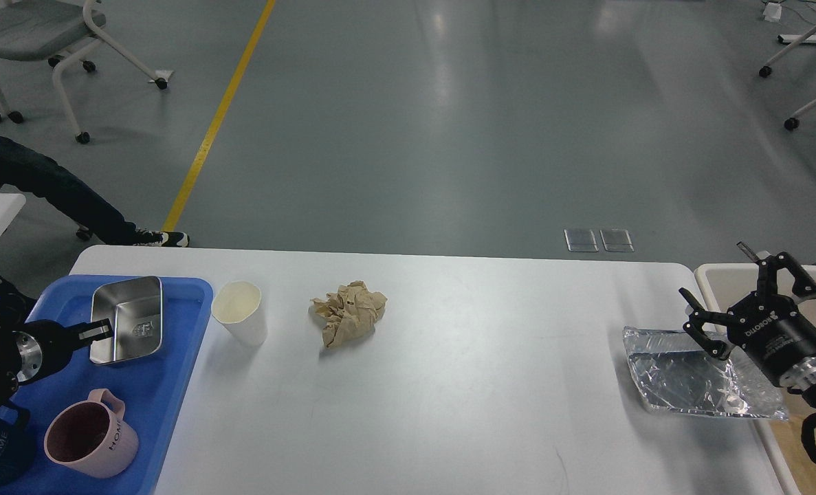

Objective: Tidy desktop
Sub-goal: 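Lift the metal tin and lower it into the blue tray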

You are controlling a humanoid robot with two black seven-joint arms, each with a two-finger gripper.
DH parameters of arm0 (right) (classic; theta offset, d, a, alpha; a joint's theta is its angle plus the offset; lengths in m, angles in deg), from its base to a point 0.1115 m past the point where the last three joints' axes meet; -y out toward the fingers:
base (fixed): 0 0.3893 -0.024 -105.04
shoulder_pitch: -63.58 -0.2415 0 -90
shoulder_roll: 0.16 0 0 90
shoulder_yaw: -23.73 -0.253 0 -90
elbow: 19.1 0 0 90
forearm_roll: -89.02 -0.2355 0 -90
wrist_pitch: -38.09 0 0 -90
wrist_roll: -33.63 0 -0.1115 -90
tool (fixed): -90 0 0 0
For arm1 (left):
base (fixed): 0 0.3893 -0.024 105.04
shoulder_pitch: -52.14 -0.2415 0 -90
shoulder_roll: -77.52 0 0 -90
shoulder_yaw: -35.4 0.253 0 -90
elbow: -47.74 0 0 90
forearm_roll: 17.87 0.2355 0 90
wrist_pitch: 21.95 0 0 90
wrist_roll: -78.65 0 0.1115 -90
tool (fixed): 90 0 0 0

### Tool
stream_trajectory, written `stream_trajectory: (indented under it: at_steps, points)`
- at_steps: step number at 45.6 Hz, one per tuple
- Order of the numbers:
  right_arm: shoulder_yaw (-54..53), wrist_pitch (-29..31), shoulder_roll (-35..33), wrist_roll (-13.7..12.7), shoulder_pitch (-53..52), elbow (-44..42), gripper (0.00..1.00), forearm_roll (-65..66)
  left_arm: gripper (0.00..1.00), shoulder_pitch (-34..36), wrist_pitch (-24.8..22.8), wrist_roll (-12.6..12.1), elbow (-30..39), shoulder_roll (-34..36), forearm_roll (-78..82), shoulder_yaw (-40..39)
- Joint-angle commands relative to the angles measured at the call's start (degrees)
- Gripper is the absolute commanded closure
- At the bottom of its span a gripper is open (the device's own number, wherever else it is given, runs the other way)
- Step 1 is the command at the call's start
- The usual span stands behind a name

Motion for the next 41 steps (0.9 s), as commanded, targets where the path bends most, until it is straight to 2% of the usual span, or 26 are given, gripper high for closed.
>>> stream_trajectory:
  at_steps: [1,8,11,19,30,41]
  points:
    - [0.00,0.00,0.00,0.00,-0.14,0.08,0.00,0.00,0.04,-0.13,-0.14,0.11,0.00,-0.11,0.00,0.00]
    - [0.00,0.09,-0.26,0.00,-0.22,0.17,0.00,0.00,0.04,-0.04,-0.22,0.38,0.00,-0.02,0.00,0.00]
    - [0.00,0.18,-0.26,0.00,-0.14,0.26,0.00,0.00,0.04,-0.13,-0.23,-0.41,0.00,-0.11,0.00,0.00]
    - [-0.09,0.27,-0.17,0.00,-0.14,0.26,0.00,0.00,0.04,-0.30,-0.23,-0.68,0.00,-0.11,0.00,0.09]
    - [0.00,0.27,-0.08,0.00,-0.22,0.26,0.00,0.00,0.04,-0.04,-0.05,0.38,-0.09,0.24,-0.09,0.00]
    - [0.08,0.27,-0.08,0.00,-0.05,0.26,0.00,0.00,0.04,-0.21,-0.05,0.38,-0.09,0.07,-0.09,0.00]
